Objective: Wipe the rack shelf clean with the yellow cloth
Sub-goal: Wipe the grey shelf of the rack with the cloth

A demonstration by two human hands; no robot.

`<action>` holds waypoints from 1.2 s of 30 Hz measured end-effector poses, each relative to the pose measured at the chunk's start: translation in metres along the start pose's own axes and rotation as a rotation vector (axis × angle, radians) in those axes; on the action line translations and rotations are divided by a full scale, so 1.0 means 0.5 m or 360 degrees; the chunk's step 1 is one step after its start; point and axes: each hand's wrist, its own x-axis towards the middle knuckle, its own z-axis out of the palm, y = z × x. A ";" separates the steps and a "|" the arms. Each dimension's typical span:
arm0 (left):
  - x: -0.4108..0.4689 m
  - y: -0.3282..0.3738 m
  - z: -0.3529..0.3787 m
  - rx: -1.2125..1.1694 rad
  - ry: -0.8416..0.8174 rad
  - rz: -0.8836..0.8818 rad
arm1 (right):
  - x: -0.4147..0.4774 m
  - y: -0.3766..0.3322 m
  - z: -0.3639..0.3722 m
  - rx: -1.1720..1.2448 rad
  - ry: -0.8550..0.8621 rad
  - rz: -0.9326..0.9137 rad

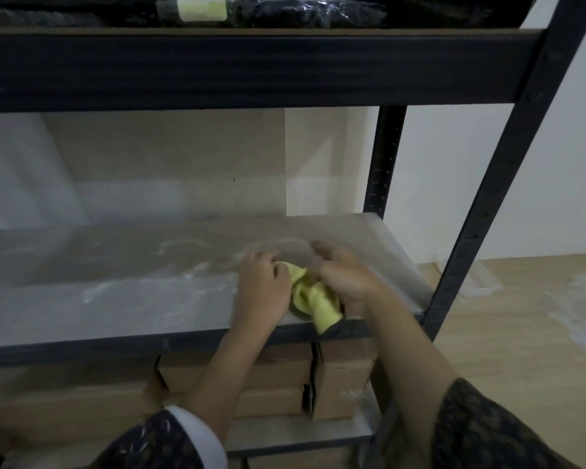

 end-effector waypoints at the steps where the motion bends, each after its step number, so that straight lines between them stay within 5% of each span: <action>1: -0.001 0.007 0.008 0.0191 -0.0123 -0.0026 | 0.000 0.008 -0.031 0.0026 0.0096 0.0004; 5: 0.005 0.046 0.027 0.0841 -0.0438 0.0026 | 0.002 0.036 -0.107 0.0096 0.0362 -0.0075; 10: 0.028 0.030 0.004 0.0966 -0.0811 0.0053 | 0.021 0.069 -0.128 -0.0580 0.0669 -0.0195; 20: 0.014 0.080 0.110 0.1286 -0.0549 -0.0302 | 0.043 0.108 -0.107 -0.1109 0.0865 -0.0128; 31: 0.009 -0.019 0.095 0.1183 -0.0530 0.0286 | 0.054 0.144 -0.114 -0.1263 0.0828 -0.0098; 36: 0.063 -0.129 -0.008 0.1540 -0.0331 0.0337 | 0.051 0.145 -0.116 -0.1289 0.0900 -0.0079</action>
